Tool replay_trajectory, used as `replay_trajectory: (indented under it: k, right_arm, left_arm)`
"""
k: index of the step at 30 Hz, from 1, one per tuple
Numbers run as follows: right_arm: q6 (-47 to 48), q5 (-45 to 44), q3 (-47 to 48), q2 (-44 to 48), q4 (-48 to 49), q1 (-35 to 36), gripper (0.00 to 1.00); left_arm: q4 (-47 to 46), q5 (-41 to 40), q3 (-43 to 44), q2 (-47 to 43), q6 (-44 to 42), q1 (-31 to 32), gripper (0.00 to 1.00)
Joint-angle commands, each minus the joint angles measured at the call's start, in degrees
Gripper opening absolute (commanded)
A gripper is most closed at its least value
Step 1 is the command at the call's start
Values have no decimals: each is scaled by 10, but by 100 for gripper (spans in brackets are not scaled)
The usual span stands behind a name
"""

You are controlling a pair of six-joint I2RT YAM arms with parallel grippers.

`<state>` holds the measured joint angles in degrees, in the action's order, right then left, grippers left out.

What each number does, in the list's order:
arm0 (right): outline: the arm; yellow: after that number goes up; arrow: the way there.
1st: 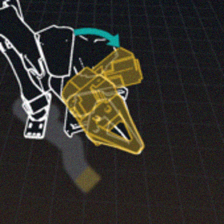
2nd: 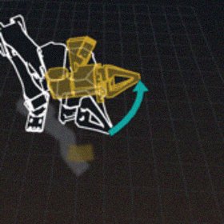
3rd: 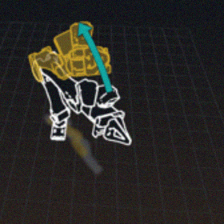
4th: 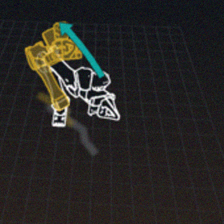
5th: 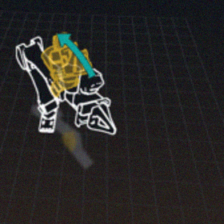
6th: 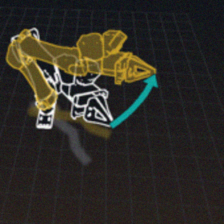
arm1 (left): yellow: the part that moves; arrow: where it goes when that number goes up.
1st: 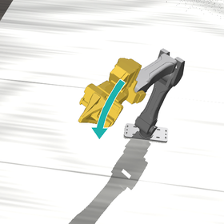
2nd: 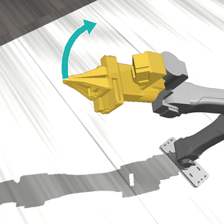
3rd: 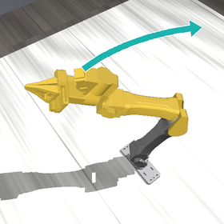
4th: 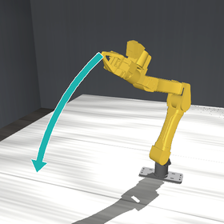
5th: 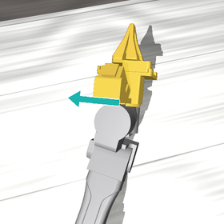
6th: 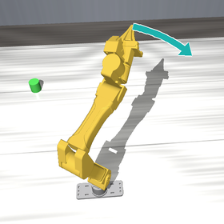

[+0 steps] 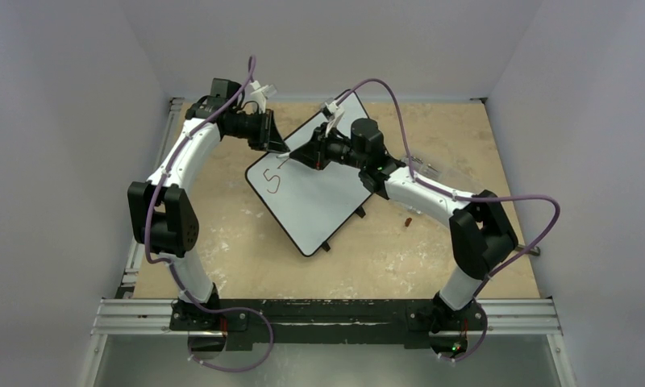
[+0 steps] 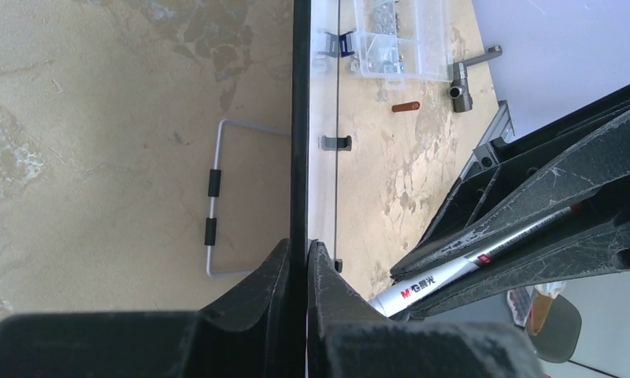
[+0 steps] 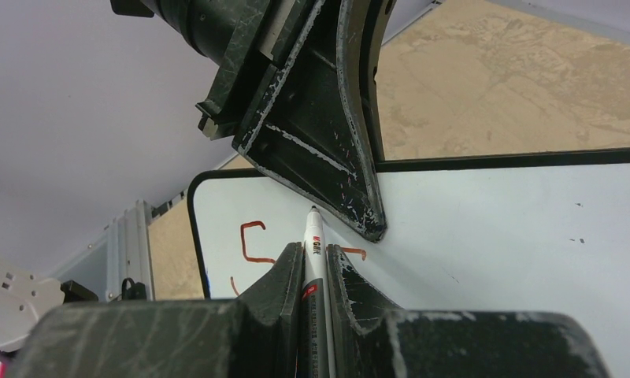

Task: Write a sentence on the whiteboard
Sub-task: Write a sentence at the center of the board.

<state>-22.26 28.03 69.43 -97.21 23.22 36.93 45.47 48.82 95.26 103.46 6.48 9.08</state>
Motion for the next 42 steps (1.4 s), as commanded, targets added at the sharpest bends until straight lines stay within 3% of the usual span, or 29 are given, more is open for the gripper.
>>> replay_trajectory:
  k: [1, 42]
  right_arm:
    - [10, -18, 25, 4, 8, 2, 0]
    - [73, -44, -118, 72, -45, 2, 0]
  left_arm:
    - [-30, -5, 4, -35, -20, 3, 0]
    - [-30, -2, 3, -45, -18, 3, 0]
